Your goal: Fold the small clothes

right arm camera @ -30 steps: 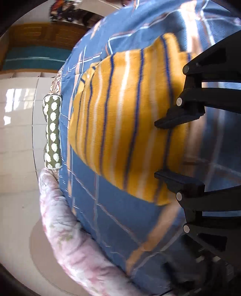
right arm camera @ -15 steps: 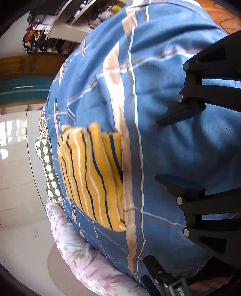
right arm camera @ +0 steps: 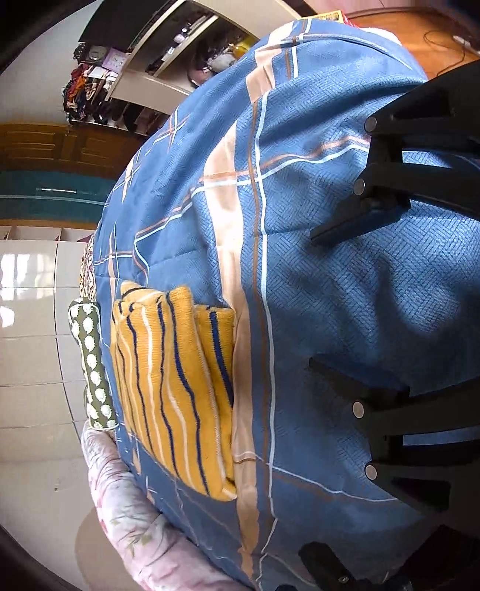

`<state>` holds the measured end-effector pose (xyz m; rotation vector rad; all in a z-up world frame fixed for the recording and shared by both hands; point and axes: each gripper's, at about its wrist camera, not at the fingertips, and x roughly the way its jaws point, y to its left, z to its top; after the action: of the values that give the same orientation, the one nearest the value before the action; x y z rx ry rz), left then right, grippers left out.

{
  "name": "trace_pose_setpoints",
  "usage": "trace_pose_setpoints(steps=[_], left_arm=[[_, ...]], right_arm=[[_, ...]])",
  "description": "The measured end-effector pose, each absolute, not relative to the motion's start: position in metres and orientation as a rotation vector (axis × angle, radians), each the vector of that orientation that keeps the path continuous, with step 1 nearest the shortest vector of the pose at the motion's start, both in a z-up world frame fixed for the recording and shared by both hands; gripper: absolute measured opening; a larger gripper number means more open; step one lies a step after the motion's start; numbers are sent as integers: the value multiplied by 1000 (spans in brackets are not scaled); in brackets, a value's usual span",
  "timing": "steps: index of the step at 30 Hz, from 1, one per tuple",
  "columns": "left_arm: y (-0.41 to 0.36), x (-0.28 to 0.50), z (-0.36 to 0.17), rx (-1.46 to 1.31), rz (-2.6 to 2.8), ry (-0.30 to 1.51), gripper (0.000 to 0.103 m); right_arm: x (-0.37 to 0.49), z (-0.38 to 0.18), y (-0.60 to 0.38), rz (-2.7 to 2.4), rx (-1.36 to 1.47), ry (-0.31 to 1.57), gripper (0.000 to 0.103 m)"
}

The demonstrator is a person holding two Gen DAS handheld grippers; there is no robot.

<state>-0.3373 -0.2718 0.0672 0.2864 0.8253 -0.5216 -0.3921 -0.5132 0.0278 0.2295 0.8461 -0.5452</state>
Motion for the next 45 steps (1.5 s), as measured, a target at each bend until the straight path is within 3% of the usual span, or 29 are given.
trace_pose_setpoints(steps=[45], left_arm=[[-262,-324,49,266,-508,891,103]], right_arm=[[-380,27,-501,-604,136,856,74]])
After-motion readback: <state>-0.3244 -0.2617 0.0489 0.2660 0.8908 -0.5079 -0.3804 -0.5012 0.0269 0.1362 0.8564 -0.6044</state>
